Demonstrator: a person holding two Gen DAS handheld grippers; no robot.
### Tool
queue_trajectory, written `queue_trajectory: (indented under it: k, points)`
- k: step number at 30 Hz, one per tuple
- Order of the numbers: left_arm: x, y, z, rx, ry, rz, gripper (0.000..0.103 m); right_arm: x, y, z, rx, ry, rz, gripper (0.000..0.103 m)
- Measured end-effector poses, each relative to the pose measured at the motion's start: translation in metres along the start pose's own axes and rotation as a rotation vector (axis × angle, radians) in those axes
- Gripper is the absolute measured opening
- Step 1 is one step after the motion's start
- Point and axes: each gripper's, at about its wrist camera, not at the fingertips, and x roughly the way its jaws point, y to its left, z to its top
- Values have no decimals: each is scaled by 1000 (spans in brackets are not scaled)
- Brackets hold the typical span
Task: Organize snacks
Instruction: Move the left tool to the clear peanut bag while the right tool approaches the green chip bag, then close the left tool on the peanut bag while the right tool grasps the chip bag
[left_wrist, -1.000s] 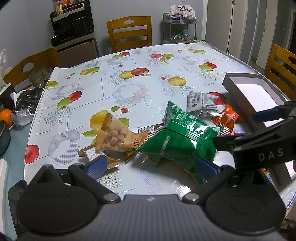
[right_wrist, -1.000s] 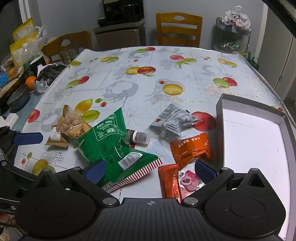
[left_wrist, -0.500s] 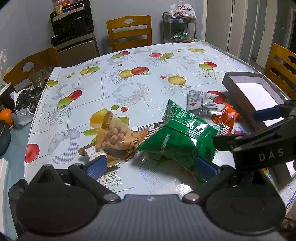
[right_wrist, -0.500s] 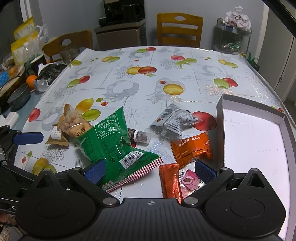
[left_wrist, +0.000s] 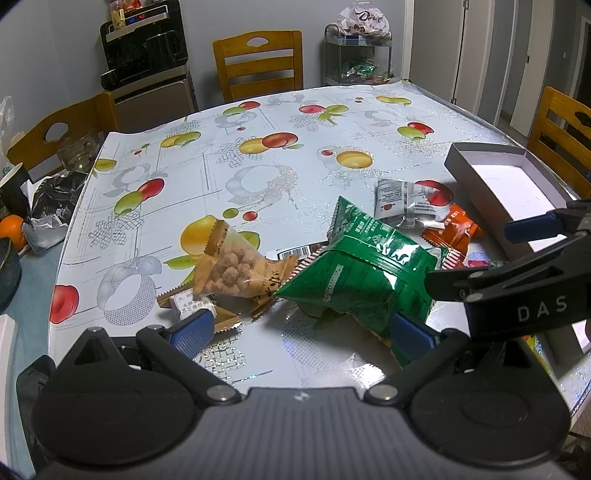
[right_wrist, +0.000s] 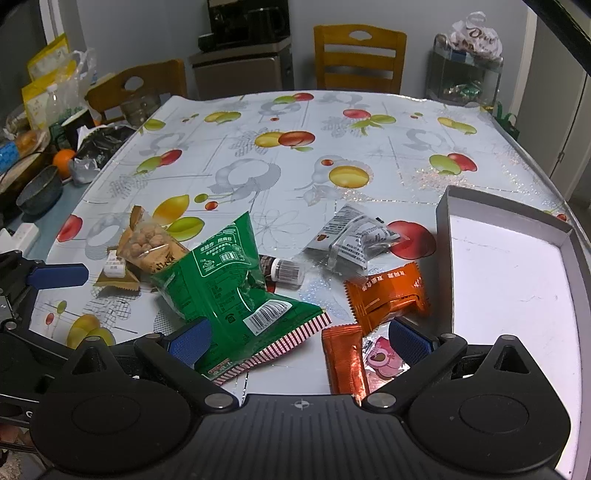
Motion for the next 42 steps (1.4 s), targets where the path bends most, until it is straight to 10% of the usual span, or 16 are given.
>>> queue_trajectory:
  k: [19,42]
  points:
    - [-1,62,1,-113,-110,94,103,5,5,-4,-16,-67,195,103]
    - [78,70,5,-102,-165,-44,103,47,45,-15,-250,-166,76,103]
